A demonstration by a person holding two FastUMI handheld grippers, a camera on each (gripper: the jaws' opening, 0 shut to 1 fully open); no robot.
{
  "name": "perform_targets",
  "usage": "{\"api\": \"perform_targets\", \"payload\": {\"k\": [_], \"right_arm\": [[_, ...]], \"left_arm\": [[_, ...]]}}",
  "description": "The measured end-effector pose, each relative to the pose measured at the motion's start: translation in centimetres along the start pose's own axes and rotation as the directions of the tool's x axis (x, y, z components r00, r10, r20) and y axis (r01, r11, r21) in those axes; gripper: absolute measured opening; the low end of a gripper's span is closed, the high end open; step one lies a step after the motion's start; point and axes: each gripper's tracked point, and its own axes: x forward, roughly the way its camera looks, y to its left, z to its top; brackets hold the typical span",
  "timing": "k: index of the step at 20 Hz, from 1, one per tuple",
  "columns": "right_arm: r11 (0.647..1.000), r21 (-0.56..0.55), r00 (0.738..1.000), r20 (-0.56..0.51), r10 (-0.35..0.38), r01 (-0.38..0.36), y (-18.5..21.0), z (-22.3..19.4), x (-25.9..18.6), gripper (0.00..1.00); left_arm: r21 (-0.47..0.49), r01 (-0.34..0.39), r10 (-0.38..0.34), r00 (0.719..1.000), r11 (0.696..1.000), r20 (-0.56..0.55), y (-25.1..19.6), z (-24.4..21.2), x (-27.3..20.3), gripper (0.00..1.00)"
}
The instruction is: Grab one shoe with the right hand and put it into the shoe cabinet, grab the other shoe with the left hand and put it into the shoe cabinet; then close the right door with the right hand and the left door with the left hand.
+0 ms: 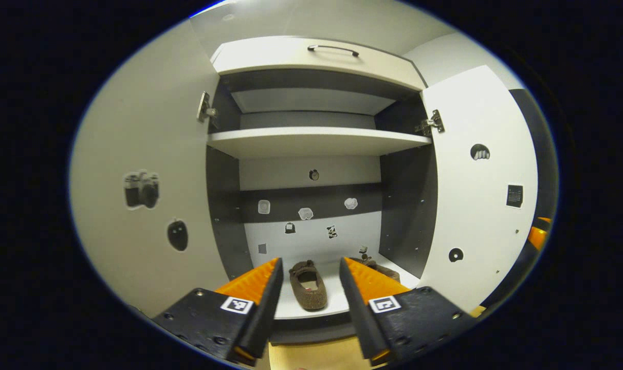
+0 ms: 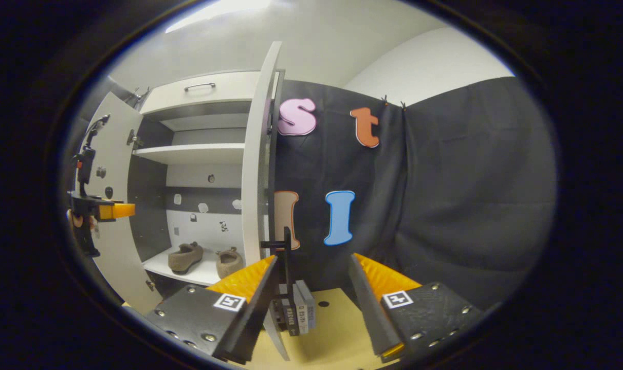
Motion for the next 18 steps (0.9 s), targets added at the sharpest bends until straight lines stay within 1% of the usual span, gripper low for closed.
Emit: {"api": "perform_targets", "payload": {"k": [1,3,4,5,6,7,8,9,11,12,15,16,18], "right_arm": [[1.0,0.011,1.0,-0.004,0.008,-0.008,-0.1,-0.2,0.3,0.8],[0.999,0.038,1.0,-0.012,0.027,-0.027,-0.1,-0.3,0.4,0.81],[0.998,0.05,0.999,-0.018,0.034,-0.033,0.0,-0.4,0.5,0.84],[0.998,0.057,0.999,-0.022,0.034,-0.033,-0.2,-0.7,0.9,0.8],[0.998,0.061,0.999,-0.022,0.034,-0.032,-0.3,-0.8,0.9,0.87],[0.997,0.068,0.999,-0.022,0.041,-0.04,0.1,-0.9,1.1,0.84],[0.996,0.071,0.999,-0.021,0.05,-0.048,0.4,-0.9,1.2,0.88],[0.996,0.072,0.998,-0.019,0.058,-0.056,0.5,-0.8,1.4,0.84],[0.995,0.055,0.996,-0.011,0.088,-0.088,1.2,-0.6,1.4,0.84],[0.994,0.042,0.995,-0.01,0.101,-0.1,1.5,-0.4,1.3,0.89],[0.993,0.01,0.993,-0.002,0.116,-0.116,2.0,-0.3,1.1,0.89],[0.992,0.013,0.992,-0.002,0.126,-0.126,2.3,-0.2,1.1,0.89],[0.985,0.04,0.986,-0.008,0.165,-0.165,3.3,-0.4,0.9,0.89]], "left_arm": [[-0.004,0.001,-0.001,1.0,1.0,0.0,0.2,0.0,-0.8,0.78],[-0.004,-0.021,0.021,1.0,1.0,-0.014,1.1,0.0,-2.4,0.99],[-0.007,-0.027,0.027,0.999,1.0,-0.019,1.4,0.0,-3.0,1.0],[-0.012,-0.032,0.031,0.999,0.999,-0.022,1.6,0.0,-3.5,0.99],[-0.017,-0.033,0.032,0.999,0.999,-0.021,1.7,0.1,-4.0,0.99],[-0.022,-0.037,0.037,0.999,0.999,-0.021,2.0,0.1,-4.4,1.0],[-0.022,-0.043,0.042,0.999,0.999,-0.024,2.2,0.1,-5.0,0.99],[-0.023,-0.047,0.046,0.999,0.999,-0.023,2.5,0.1,-5.3,0.99],[-0.025,-0.048,0.047,0.999,0.999,-0.016,2.5,0.4,-6.0,1.0],[-0.027,-0.046,0.046,0.999,0.999,-0.013,2.5,0.5,-6.3,0.99],[-0.038,-0.034,0.034,0.999,0.999,-0.004,2.3,0.8,-6.5,0.99],[-0.039,-0.029,0.029,1.0,0.999,-0.001,2.2,0.9,-6.5,1.0],[-0.036,-0.02,0.02,1.0,0.999,0.003,2.0,1.0,-6.4,0.99]]}}
